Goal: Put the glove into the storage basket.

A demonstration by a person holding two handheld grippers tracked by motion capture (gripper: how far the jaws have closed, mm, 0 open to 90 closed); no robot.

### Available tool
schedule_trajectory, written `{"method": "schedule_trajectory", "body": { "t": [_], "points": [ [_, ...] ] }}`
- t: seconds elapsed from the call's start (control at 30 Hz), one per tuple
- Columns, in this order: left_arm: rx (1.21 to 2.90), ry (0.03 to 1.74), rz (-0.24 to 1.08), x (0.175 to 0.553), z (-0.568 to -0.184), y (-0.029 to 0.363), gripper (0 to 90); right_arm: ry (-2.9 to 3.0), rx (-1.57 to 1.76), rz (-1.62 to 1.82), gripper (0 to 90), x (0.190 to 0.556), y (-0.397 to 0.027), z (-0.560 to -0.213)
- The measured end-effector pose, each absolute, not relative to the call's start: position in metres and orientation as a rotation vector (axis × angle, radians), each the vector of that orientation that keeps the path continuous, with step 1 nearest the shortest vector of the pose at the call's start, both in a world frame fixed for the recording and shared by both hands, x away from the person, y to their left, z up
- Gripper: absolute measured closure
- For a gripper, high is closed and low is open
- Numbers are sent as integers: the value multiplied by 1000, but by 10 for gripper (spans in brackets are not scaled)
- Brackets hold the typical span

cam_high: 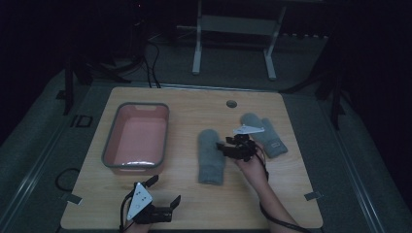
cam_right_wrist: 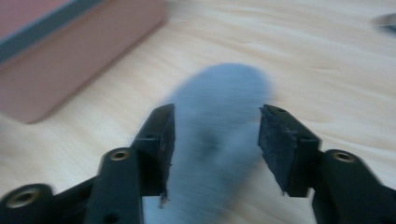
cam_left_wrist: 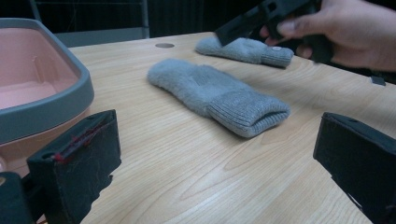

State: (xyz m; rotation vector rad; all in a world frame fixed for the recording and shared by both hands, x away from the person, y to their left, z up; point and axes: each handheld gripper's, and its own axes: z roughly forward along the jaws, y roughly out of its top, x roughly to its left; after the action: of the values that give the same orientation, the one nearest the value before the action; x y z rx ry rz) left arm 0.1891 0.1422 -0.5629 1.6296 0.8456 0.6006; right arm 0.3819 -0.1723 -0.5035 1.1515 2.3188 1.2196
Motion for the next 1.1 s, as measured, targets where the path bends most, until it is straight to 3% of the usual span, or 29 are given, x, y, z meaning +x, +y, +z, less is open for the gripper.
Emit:
{"method": "schedule_trajectory", "body": {
  "t": [0.17,0.57,1.0,1.1],
  "points": [
    [1633,840,601,189,-563,141,11,2291,1108,1203,465,392,-215,-492],
    [1639,824,581,188,-563,137,11,2193,1094,1076,491,423,-300,-492],
    [1635,824,579,188,-563,138,11,2273,1166,934,446,466,-318,-519],
    [1629,825,577,188,-563,138,11,2311,1166,875,501,471,-319,-532]
  ]
}}
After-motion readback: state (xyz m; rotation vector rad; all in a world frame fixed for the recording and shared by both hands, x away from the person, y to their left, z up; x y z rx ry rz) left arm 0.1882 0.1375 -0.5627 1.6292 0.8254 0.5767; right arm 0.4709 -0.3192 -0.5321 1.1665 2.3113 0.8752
